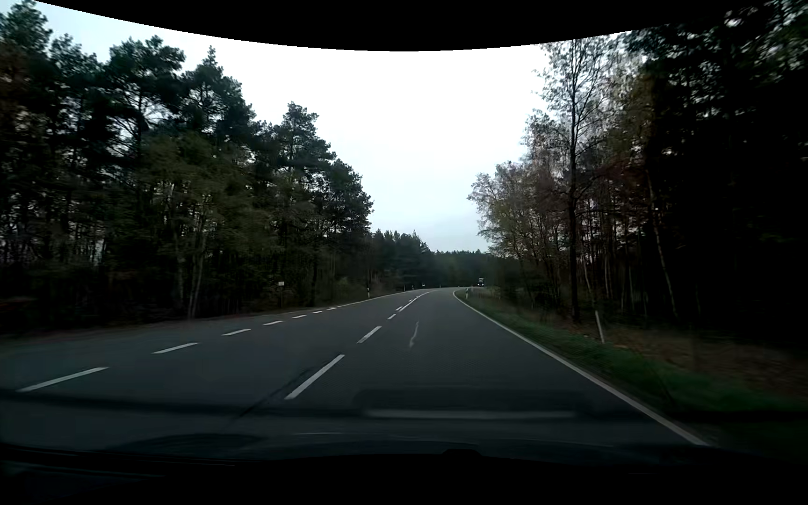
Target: Follow the waypoints while adhering to traffic rules and regulations
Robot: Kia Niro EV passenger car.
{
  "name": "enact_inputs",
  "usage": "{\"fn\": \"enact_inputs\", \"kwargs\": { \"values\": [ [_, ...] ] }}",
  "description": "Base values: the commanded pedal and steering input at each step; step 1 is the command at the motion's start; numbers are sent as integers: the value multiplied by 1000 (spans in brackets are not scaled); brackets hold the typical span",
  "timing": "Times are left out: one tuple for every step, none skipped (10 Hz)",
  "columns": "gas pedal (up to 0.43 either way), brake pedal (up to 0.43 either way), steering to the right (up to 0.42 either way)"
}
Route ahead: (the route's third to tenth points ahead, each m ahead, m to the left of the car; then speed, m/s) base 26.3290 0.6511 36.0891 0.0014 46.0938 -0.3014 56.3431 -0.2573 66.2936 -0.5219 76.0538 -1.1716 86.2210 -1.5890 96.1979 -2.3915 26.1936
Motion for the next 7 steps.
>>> {"fn": "enact_inputs", "kwargs": {
  "values": [
    [370,0,5],
    [370,0,4],
    [378,0,4],
    [378,0,4],
    [378,0,5],
    [378,0,5],
    [390,0,5]
  ]
}}
